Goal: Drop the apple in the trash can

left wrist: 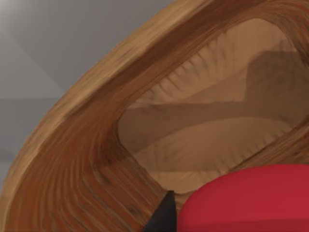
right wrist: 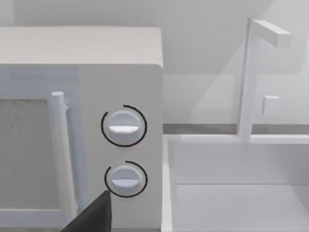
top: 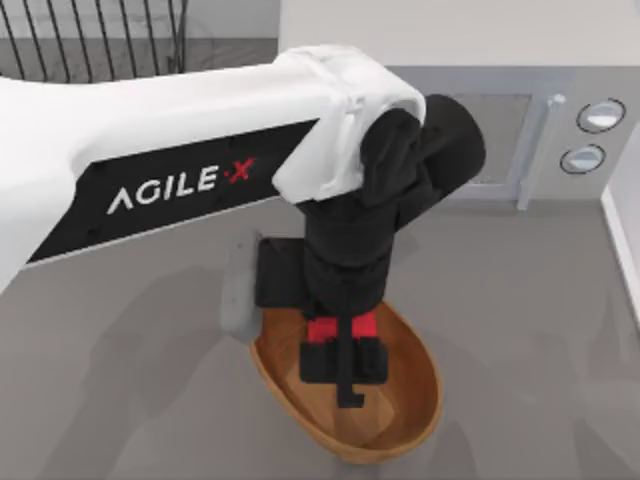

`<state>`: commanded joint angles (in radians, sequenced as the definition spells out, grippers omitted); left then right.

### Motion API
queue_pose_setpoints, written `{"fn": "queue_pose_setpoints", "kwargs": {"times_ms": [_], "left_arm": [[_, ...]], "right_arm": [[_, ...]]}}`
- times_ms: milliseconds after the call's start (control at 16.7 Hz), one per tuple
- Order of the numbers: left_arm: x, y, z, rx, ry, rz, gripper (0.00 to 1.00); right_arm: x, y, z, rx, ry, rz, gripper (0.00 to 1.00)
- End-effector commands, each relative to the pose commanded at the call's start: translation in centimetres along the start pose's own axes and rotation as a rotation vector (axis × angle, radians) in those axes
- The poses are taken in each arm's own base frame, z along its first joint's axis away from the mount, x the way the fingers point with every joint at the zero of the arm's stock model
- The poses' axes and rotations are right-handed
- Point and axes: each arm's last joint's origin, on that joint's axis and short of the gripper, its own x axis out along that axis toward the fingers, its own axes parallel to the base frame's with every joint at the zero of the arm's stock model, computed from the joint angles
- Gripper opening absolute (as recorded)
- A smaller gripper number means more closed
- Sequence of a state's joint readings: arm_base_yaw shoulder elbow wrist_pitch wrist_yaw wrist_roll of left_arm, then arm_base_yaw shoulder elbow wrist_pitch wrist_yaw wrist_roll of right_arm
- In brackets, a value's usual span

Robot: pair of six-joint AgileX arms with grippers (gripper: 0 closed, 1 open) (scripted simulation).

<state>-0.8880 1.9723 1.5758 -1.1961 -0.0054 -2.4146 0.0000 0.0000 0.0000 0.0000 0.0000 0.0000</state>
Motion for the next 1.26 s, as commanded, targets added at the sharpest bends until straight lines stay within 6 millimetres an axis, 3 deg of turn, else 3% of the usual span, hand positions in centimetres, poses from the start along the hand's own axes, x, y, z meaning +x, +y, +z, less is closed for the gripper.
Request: {"fn": "queue_pose_setpoints", "kwargs": {"times_ms": [120, 900, 1260], "left_arm": [[0.00, 0.00, 0.00, 0.000, 0.000, 0.000, 0.00], [0.00, 0.00, 0.00, 0.000, 0.000, 0.000, 0.98], [0.00, 0.00, 0.00, 0.000, 0.000, 0.000, 1.00]], "right_arm": [[0.00, 0.00, 0.00, 0.000, 0.000, 0.000, 1.00], [0.00, 0.00, 0.00, 0.000, 0.000, 0.000, 1.00], [0.00, 0.00, 0.00, 0.000, 0.000, 0.000, 1.00]]}}
